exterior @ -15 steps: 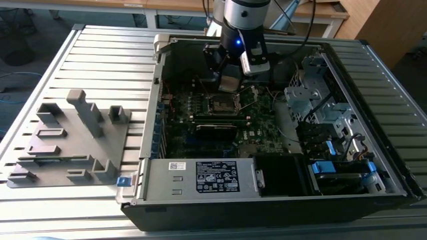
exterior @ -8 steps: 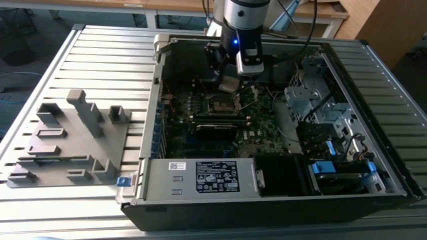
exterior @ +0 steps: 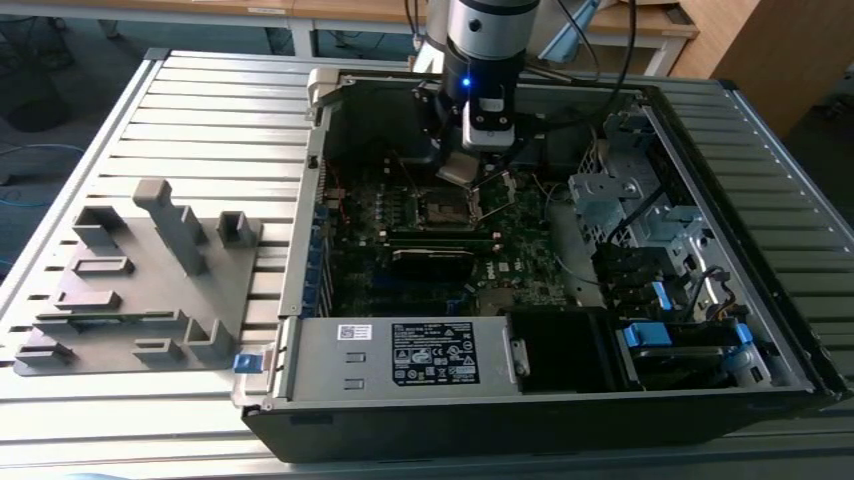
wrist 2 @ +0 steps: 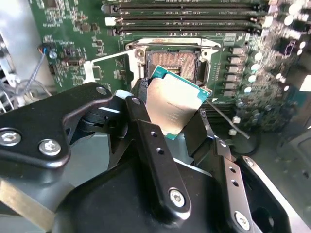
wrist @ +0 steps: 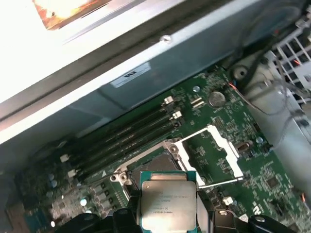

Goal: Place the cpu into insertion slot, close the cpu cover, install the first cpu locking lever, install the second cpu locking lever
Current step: 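Place the cpu into insertion slot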

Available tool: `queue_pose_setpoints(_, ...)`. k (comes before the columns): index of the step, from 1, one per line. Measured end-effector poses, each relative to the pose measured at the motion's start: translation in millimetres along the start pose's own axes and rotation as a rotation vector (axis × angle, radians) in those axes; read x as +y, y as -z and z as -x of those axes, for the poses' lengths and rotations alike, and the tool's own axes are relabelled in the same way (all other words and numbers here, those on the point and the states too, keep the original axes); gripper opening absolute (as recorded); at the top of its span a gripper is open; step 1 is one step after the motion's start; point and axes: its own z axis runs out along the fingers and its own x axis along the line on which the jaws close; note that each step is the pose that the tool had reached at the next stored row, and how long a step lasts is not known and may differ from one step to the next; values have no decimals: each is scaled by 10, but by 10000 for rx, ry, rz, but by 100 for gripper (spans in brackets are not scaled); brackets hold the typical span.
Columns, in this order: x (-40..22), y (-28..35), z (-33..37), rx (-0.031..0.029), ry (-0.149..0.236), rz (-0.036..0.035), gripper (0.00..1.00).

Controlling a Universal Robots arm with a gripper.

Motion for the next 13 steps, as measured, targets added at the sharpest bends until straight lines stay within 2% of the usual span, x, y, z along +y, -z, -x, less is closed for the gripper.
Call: queue_pose_setpoints(13,-1,-9,0,-208,-2237,20,54)
